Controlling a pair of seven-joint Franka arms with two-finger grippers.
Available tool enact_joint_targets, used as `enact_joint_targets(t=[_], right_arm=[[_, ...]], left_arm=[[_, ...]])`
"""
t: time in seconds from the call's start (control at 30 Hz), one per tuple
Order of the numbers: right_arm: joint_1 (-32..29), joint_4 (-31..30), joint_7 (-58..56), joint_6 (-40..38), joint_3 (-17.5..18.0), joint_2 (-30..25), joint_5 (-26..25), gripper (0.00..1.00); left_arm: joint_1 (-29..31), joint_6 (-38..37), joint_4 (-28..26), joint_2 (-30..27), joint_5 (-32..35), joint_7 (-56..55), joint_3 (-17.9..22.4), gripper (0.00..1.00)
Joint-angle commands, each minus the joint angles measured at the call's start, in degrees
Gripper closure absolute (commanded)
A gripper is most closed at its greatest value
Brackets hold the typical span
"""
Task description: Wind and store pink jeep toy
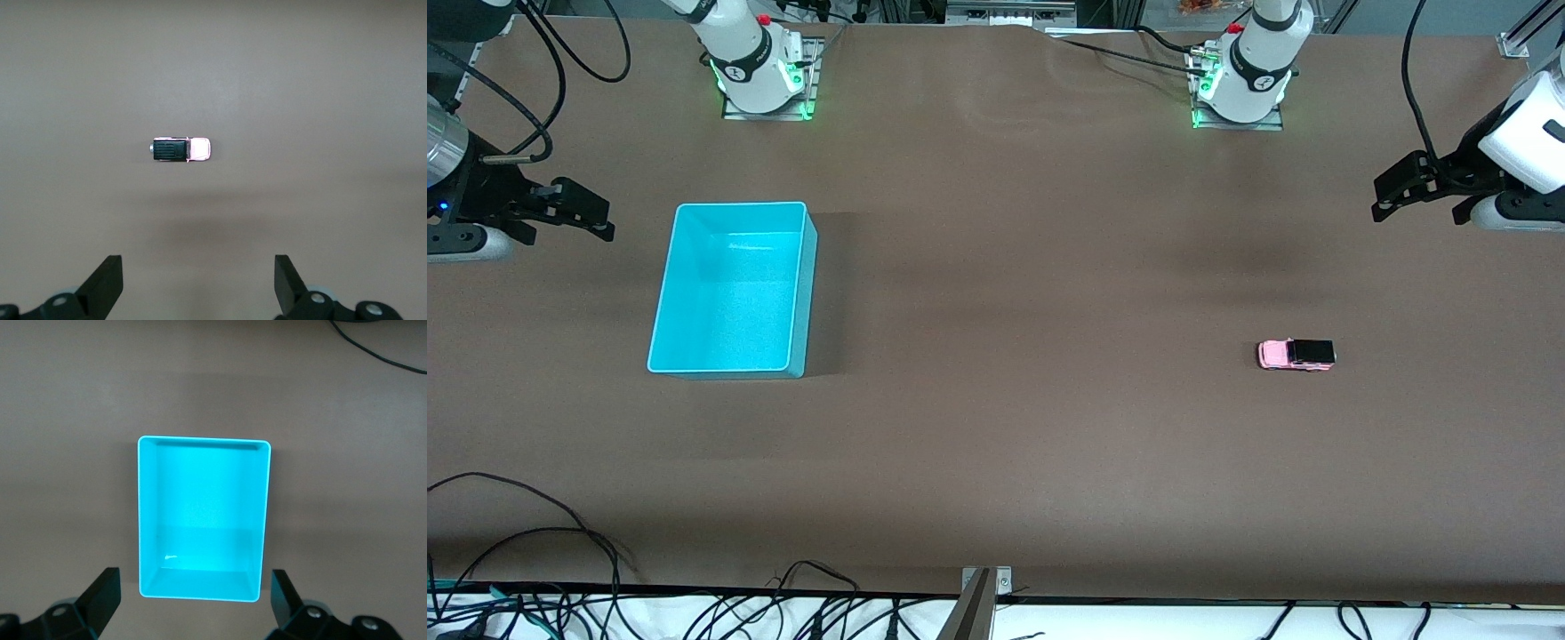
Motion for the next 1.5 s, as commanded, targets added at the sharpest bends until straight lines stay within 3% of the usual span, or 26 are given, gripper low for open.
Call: enact_joint_targets(t=[0.0, 0.73, 1.1, 1.47], right_arm=[[0.04, 1.19, -0.51, -1.34, 0.06, 0.08, -0.90, 0.00], [0.04, 1.19, -0.51, -1.34, 0.06, 0.08, -0.90, 0.00], [0.04, 1.19, -0.51, -1.34, -0.03, 0.08, -0.90, 0.00], [0.04, 1.19, -0.51, -1.34, 0.06, 0.08, -0.90, 0.00]], left_arm=[[-0.14, -1.14, 1.70, 0.65, -0.06, 1.52, 0.08, 0.00], [3.28, -1.23, 1.70, 5.22, -0.50, 3.63, 0.43, 0.00], [4.95, -0.09, 1.70, 11.28, 0.21, 25.94, 0.61, 0.00], [6.80, 8.70, 1.00, 19.10, 0.64, 48.70, 0.61, 0.00]])
